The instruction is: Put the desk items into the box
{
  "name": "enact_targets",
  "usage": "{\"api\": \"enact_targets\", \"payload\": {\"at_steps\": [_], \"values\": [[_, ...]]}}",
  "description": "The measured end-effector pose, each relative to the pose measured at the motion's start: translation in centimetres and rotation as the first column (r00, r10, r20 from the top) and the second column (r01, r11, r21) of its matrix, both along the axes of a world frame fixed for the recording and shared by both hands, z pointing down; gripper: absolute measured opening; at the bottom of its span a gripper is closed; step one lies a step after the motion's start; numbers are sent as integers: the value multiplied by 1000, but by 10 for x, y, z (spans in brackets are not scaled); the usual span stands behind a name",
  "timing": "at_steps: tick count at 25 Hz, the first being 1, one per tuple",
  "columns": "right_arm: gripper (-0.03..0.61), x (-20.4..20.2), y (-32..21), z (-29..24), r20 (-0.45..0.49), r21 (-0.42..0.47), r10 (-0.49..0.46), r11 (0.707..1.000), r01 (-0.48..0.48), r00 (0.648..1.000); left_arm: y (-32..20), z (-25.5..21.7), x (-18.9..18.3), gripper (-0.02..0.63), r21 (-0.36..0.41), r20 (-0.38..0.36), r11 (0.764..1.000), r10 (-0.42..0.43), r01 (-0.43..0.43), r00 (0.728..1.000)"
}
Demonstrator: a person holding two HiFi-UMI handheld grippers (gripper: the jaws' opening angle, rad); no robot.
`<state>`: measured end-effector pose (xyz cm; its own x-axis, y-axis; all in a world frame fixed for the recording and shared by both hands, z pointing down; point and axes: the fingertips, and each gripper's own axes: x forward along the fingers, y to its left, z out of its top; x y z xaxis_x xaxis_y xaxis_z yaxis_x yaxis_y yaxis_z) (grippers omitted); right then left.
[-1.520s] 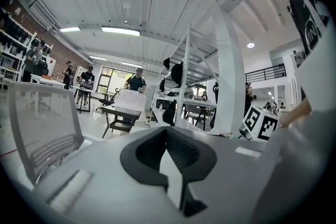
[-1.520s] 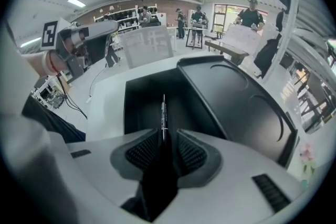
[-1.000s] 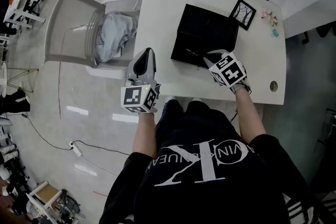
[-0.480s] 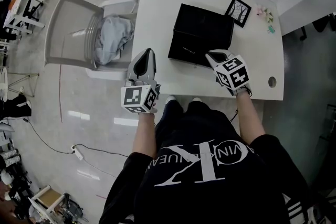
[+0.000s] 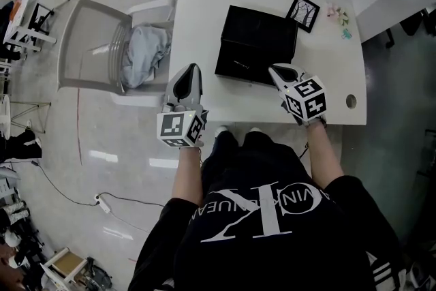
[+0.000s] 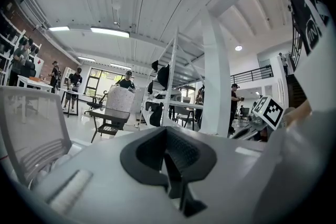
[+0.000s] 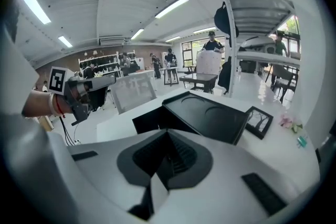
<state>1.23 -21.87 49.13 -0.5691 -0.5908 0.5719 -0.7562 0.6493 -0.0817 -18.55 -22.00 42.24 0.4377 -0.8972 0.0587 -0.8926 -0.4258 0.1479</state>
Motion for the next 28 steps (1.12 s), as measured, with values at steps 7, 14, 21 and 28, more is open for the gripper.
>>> {"api": "enact_targets", "payload": {"at_steps": [7,14,21,28], "values": [[14,12,9,-8,32,46,35,998,-36,999,9,0,10,11,2,2,1000,11,-11,1000],[14,25,18,-19,75,115,61,991,-69,995,21,0,17,11,2,10,1000,3,-3,1000],[14,35,26,-34,94,200,86,974,-104,992,32,-4,20,11,8,17,1000,-8,8,1000],[14,44,35,-47,114,280,107,950,-135,988,43,-1,25,11,9,19,1000,-14,14,1000]]}}
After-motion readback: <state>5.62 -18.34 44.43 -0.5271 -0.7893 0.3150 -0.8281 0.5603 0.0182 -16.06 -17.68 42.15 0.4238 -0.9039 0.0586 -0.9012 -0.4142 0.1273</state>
